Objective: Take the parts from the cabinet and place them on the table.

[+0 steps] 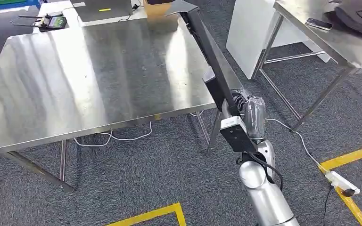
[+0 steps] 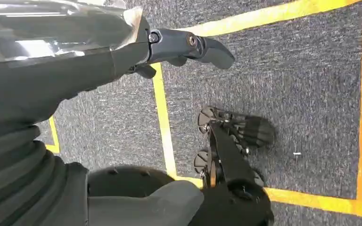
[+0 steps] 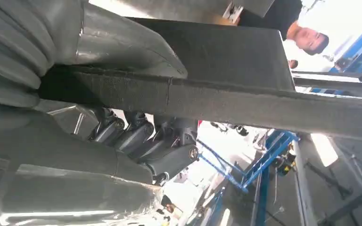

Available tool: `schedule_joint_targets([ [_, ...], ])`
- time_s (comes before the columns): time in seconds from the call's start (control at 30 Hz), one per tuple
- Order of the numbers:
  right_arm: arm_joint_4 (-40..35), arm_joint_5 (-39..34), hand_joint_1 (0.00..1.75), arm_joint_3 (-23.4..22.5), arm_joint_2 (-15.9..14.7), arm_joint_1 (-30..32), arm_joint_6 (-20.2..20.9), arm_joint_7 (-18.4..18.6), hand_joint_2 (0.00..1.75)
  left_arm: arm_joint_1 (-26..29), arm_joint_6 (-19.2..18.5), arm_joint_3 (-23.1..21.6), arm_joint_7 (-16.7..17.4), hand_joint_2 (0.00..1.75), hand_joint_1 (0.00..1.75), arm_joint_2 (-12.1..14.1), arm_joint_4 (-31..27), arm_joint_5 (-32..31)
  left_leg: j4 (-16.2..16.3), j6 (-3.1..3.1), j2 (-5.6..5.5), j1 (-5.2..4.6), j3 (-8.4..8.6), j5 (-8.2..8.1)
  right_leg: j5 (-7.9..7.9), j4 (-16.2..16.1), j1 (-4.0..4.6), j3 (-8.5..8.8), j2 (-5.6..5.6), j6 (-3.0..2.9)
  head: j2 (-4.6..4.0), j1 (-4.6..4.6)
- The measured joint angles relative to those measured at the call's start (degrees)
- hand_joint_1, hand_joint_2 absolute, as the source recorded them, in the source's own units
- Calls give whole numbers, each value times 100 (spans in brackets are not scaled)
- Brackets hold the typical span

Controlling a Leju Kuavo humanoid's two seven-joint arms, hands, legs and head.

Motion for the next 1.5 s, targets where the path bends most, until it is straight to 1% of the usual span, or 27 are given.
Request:
schedule_joint_targets([
  [0.1, 20, -52, 175, 2, -13, -17, -2, -53, 175, 11, 0, -17, -31, 175, 0, 0, 0, 0, -51, 100, -169, -37, 29, 180, -38, -32, 19, 63, -138, 114, 0, -6],
  [0.13, 24, -66, 175, 0, -24, -32, -2, -70, 175, 12, 0, -20, -42, 175, 0, 0, 0, 0, -144, 121, -200, 50, 146, 261, -80, 63, 30, 9, -76, 142, 0, -7],
  [0.17, 39, -79, 175, 0, -57, -43, -7, -87, 175, 9, -13, -24, -51, 175, 0, 0, 0, 2, -170, 136, -241, 34, 161, 275, -186, 230, 5, -33, 53, 140, 0, 9],
  [0.23, 66, -85, 175, -2, -89, -69, -13, -100, 175, -2, -57, -22, -55, 175, 0, 0, 0, 63, -157, 184, -341, 31, 145, 311, -591, 1086, -24, -419, 176, 73, 0, 22],
  [0.3, 112, -96, 175, -4, -129, -41, -15, -103, 175, 7, -103, -20, -55, 175, 0, 0, 2, 101, -153, 184, -476, 27, 141, 310, -751, 1759, -34, -758, 202, 107, 0, 26],
  [0.37, 142, -96, 175, -9, -157, -48, -15, -103, 175, 10, -105, -20, -55, 175, 0, -2, 2, 105, -148, 179, -610, 25, 148, 306, -510, 1369, -33, -621, 230, 205, 0, 26],
  [0.43, 144, -96, 175, -9, -168, -77, -15, -103, 175, 8, -107, -20, -55, 175, 0, -13, 4, 105, -144, 158, -733, 24, 163, 292, -76, 328, -37, -175, 345, 279, 0, 24],
  [0.47, 155, -96, 175, -9, -175, -104, -15, -105, 175, 6, -109, -20, -55, 175, 0, -22, 9, 105, -130, 141, -774, 0, 136, 282, 20, -26, -31, -40, 535, 257, 0, 31],
  [0.6, 166, -85, 175, 0, -168, -143, -9, -129, 175, 22, -101, -20, -37, 175, 0, -37, 9, 105, -119, 30, -924, 2, 89, 260, 43, -74, -29, 13, 405, 131, 0, 7],
  [0.63, 173, -74, 175, -2, -162, -179, 0, -129, 175, 29, -85, -17, -27, 175, 0, -28, 6, 105, -54, -5, -867, 26, 78, 211, 73, -133, -135, 36, 338, 79, 0, 9],
  [0.7, 179, -9, 175, 2, -153, -250, 22, -127, 175, 18, -72, -17, -24, 175, 0, -33, 7, 109, 435, -76, -498, 19, -149, -92, 38, -139, -114, 72, 271, -2, 0, -46],
  [0.77, 216, 98, 175, 7, -160, -318, 63, -77, 175, -5, -50, -17, -24, 175, 0, -39, 7, 112, 1334, -134, -404, 73, -628, -491, 21, -137, -102, 84, 176, -23, 0, -39],
  [0.8, 247, 133, 175, 15, -160, -343, 96, -63, 175, -3, -44, -17, -24, 175, 0, -44, 9, 118, 1642, -163, -384, 99, -808, -550, 16, -136, -102, 85, 130, -26, 0, -50],
  [0.83, 269, 157, 175, 33, -157, -362, 111, -44, 175, 4, -33, -15, -24, 175, 0, -44, 9, 120, 1623, -184, -370, 127, -830, -456, 12, -135, -111, 90, 81, -24, 0, -39],
  [0.9, 302, 203, 175, 55, -157, -394, 114, -26, 175, 4, -11, -13, -22, 175, 0, -41, 7, 122, 920, -223, -310, 169, -507, -11, -17, -128, -136, 113, 4, 17, 0, -46],
  [0.93, 310, 223, 175, 57, -153, -408, 116, -13, 175, 0, 4, -13, -22, 175, 0, -41, 7, 120, 374, -233, -182, 183, -214, 240, -40, -118, -144, 138, -39, 55, 0, -48],
  [0.97, 313, 232, 175, 57, -153, -427, 116, 4, 175, -7, 13, -13, -24, 175, 0, -46, 9, 120, 0, -243, 63, 182, -18, 297, -67, -99, -120, 151, -69, 99, 0, -59],
  [1.0, 317, 252, 175, 57, -157, -454, 118, 26, 175, -23, 24, -13, -22, 175, 0, -55, 9, 122, -21, -193, -34, 134, -18, 278, -95, -74, -56, 142, -95, 144, 0, -55],
  [1.07, 341, 315, 175, 79, -149, -506, 122, 39, 175, -25, 66, -13, -20, 175, 0, -57, 11, 124, -8, -116, -136, 93, -61, 278, -94, -90, -22, 167, -173, 198, 0, -4],
  [1.13, 354, 339, 175, 103, -149, -537, 125, 61, 175, -20, 79, -13, -20, 175, 0, -57, 9, 131, -56, -1, -242, 56, -31, 321, -119, -97, -33, 165, -245, 310, 0, -15],
  [1.2, 367, 350, 175, 112, -153, -545, 125, 63, 175, -26, 85, -11, -20, 175, 0, -66, 9, 131, -77, 107, -327, 67, -22, 337, -389, 394, -82, -60, 96, 270, 0, 2],
  [1.27, 400, 354, 175, 127, -155, -542, 125, 63, 175, -34, 103, -11, -20, 175, 0, -66, 9, 151, -76, 140, -430, 60, -24, 332, -743, 1334, -89, -524, 192, 224, 0, 9],
  [1.33, 450, 383, 175, 133, -160, -540, 125, 74, 175, -31, 103, -9, -20, 175, 0, -66, 9, 173, -74, 151, -523, 34, -14, 325, -814, 1785, -56, -789, 238, 274, 0, 26],
  [1.37, 463, 398, 175, 138, -160, -540, 125, 79, 175, -27, 103, -7, -20, 175, 0, -68, 9, 175, -73, 151, -573, 26, -6, 324, -702, 1607, -50, -725, 241, 311, 0, 24],
  [1.43, 468, 393, 175, 138, -160, -558, 149, 125, 175, -29, 103, -4, -20, 175, 0, -77, 9, 179, -72, 143, -659, 8, 26, 315, -256, 581, -29, -252, 250, 370, 0, 26],
  [1.47, 472, 382, 175, 138, -157, -580, 166, 144, 175, -29, 103, -2, -20, 175, 0, -79, 9, 181, -72, 136, -675, 5, 33, 308, -102, 151, -20, -48, 271, 357, 0, 33],
  [1.5, 483, 367, 175, 138, -155, -606, 186, 155, 175, -32, 105, 7, -20, 175, 0, -90, 11, 184, -52, 108, -693, -49, 19, 287, -80, -38, 22, 54, 295, 274, 0, 24],
])
